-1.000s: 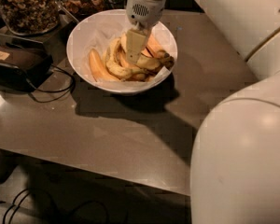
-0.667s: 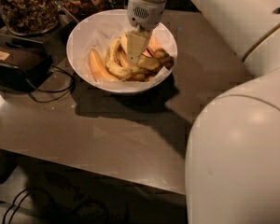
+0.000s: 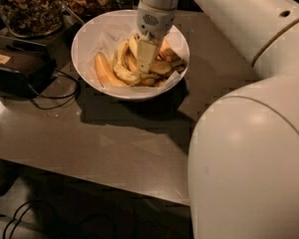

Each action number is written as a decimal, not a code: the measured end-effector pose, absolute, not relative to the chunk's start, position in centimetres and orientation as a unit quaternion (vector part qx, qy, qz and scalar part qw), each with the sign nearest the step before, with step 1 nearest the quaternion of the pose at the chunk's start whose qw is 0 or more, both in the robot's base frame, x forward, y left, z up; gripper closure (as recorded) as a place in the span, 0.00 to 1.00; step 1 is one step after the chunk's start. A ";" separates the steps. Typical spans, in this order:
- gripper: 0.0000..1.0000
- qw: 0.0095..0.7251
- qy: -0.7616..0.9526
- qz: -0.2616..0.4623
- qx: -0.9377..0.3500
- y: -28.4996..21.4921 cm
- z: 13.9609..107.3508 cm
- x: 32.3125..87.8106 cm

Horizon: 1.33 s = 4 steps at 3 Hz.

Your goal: Pick banana from white bowl

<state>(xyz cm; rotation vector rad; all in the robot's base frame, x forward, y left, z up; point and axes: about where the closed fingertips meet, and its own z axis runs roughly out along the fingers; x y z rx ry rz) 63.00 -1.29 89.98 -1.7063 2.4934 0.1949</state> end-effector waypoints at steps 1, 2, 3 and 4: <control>0.87 0.077 0.821 0.064 -0.562 -0.6 90.0 63.9; 1.00 0.080 0.821 0.064 -0.561 -0.5 90.1 64.1; 1.00 0.109 0.816 0.054 -0.566 -1.1 91.3 63.1; 1.00 0.143 0.802 0.039 -0.579 -1.8 93.6 60.4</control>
Offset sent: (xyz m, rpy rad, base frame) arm 0.0074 0.0054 -0.0001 0.0174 -0.0262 -0.0028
